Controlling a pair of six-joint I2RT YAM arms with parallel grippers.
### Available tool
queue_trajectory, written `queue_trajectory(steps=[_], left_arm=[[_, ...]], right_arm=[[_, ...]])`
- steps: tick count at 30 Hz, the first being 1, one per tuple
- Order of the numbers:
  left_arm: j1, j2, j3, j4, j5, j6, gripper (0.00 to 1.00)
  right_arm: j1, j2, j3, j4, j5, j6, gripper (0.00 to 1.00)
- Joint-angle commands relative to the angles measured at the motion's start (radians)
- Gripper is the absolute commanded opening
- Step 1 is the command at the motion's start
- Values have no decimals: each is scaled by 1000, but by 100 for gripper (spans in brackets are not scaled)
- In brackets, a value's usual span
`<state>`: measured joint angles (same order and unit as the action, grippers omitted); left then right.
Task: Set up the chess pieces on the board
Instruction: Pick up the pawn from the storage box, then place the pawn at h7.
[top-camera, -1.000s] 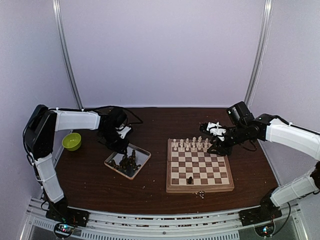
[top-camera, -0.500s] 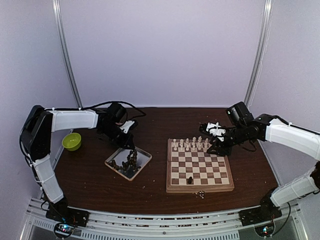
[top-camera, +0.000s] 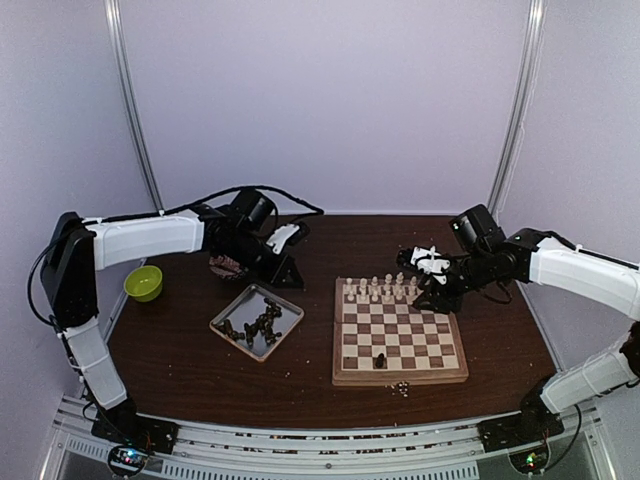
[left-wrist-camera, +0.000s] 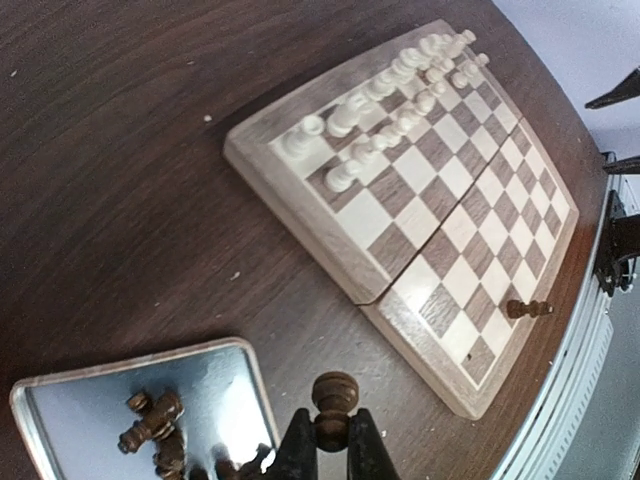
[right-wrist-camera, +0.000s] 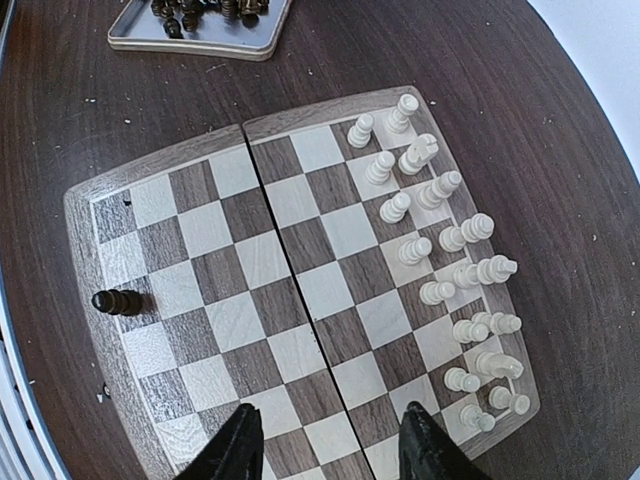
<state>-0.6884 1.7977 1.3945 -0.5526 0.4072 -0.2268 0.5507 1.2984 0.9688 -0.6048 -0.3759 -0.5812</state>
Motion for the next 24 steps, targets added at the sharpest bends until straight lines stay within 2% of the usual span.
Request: queue_trajectory(steps=[1,5,11,16,24], left_arm=[[-82,66,90,13,47,58,3],[-158,126,164,-34,44,126,3],[-274,200,251,-118,-43,242,3],[-312,242,276,-173,-103,305,4],[-336,273,277,-180,-157,329,5]], right_arm=[[6,3,-12,6,33,-9,47],[2,10,-7,40,89,55,47],[-4,35,4,58,139,88,47],[-6,50,10,55,157,94,47],[-6,74,16,59,202,99,48]])
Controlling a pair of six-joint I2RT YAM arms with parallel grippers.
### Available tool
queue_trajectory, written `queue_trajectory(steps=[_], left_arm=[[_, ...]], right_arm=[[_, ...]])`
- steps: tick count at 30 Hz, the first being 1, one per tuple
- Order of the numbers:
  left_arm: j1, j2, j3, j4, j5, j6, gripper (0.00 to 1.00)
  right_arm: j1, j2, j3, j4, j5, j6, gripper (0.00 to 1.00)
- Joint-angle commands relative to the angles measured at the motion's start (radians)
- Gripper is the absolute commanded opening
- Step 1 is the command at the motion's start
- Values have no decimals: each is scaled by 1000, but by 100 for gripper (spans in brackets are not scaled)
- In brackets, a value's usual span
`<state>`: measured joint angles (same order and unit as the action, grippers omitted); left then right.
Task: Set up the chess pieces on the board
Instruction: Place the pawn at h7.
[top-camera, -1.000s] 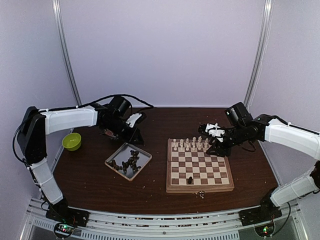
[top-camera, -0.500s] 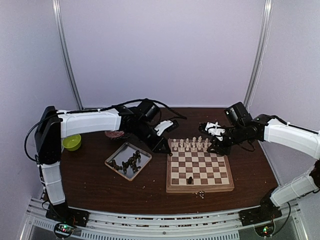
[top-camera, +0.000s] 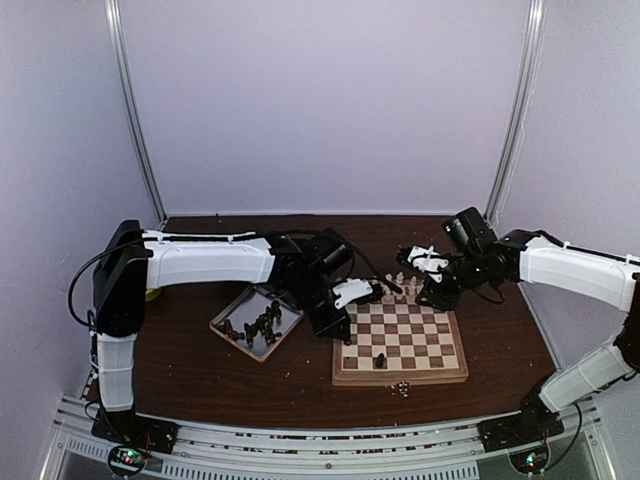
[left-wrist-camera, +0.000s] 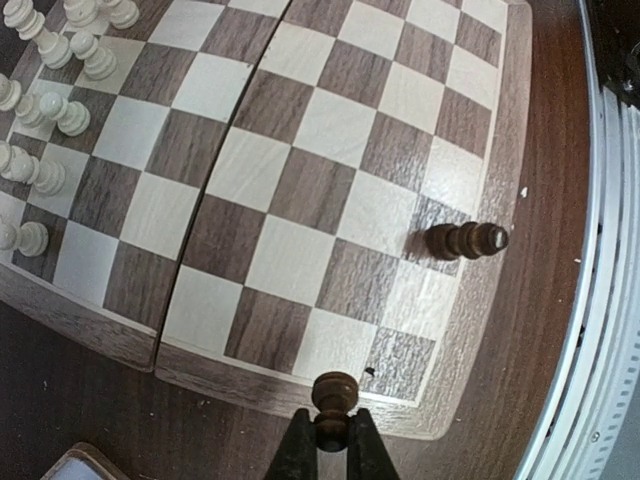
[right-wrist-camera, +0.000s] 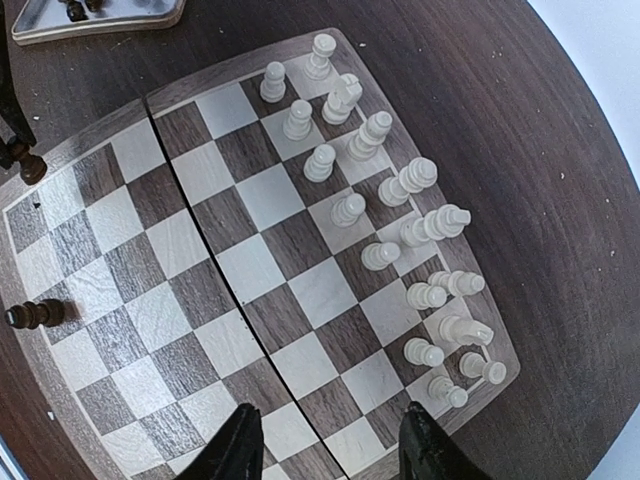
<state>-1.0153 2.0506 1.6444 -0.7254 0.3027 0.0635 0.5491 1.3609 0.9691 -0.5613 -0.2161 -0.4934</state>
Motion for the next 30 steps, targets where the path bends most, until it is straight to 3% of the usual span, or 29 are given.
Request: queue_trajectory(steps=[1,20,30], left_arm=[[-11,25,29,-8,-64,39,5],[-40,99,79,-15,-87,57,7],[-48,109,83,-21,-99,61,18]], right_arm=[[-5,14,15,15,43,10,48],[-5,46,26,-11,37,-5,48],[-5,56,32,-21,29,-10,48]])
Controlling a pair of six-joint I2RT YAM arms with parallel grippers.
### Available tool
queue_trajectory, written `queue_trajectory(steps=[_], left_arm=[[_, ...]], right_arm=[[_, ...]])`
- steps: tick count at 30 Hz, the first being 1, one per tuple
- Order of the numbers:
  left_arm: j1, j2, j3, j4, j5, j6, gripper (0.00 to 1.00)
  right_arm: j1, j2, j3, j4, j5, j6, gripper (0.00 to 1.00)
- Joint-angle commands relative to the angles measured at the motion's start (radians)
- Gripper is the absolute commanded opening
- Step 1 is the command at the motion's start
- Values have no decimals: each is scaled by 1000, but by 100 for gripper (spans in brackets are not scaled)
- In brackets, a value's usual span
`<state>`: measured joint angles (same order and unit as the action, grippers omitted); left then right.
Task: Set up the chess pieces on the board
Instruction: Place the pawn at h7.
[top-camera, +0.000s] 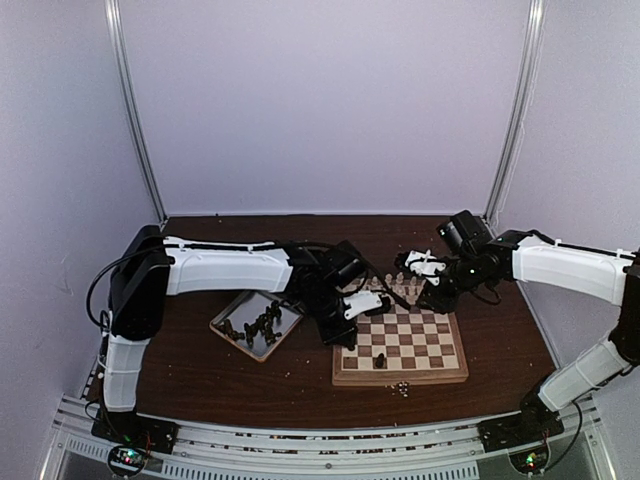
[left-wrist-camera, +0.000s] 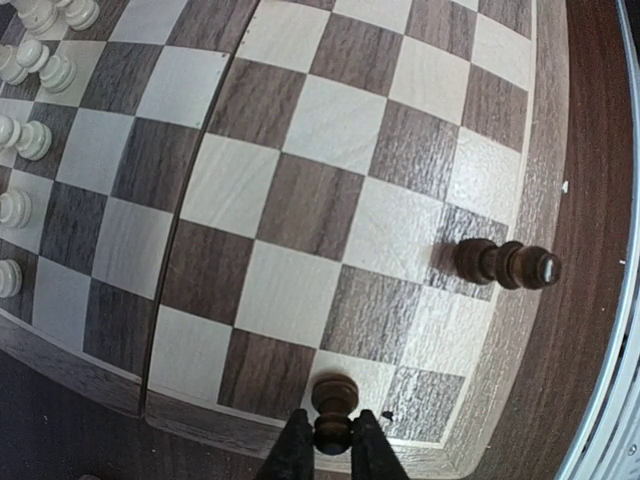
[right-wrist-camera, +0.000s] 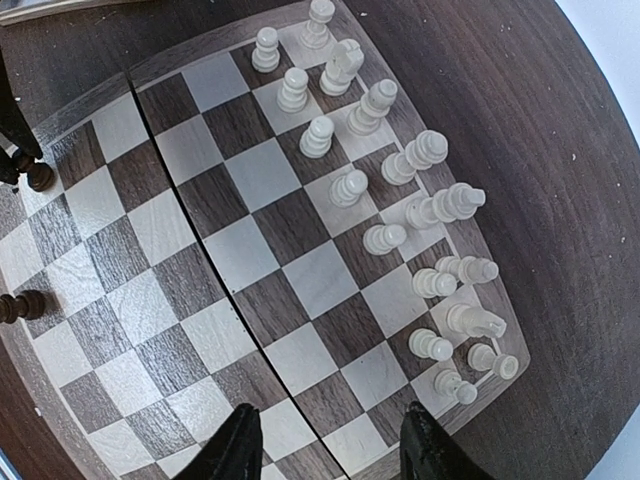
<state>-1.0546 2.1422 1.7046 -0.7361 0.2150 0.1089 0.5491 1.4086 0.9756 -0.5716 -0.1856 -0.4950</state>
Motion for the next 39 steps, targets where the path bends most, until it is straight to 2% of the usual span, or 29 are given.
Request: queue_trajectory(steps=[1,9,31,39], left_arm=[[-11,18,22,-11,-9,16,19],[-16,19,22,-11,18,28,25],[-18,30,4,-12,32,23,24],[-16,-29,-27,-3,-75,2,38]], right_arm=[[-5,11,25,-13,-4,-9,48],[-5,15,28,-18,-9,-11,48],[-5,31,35,-30,-17,-16,48],[-4,31,35,-31,-20,-16,49]])
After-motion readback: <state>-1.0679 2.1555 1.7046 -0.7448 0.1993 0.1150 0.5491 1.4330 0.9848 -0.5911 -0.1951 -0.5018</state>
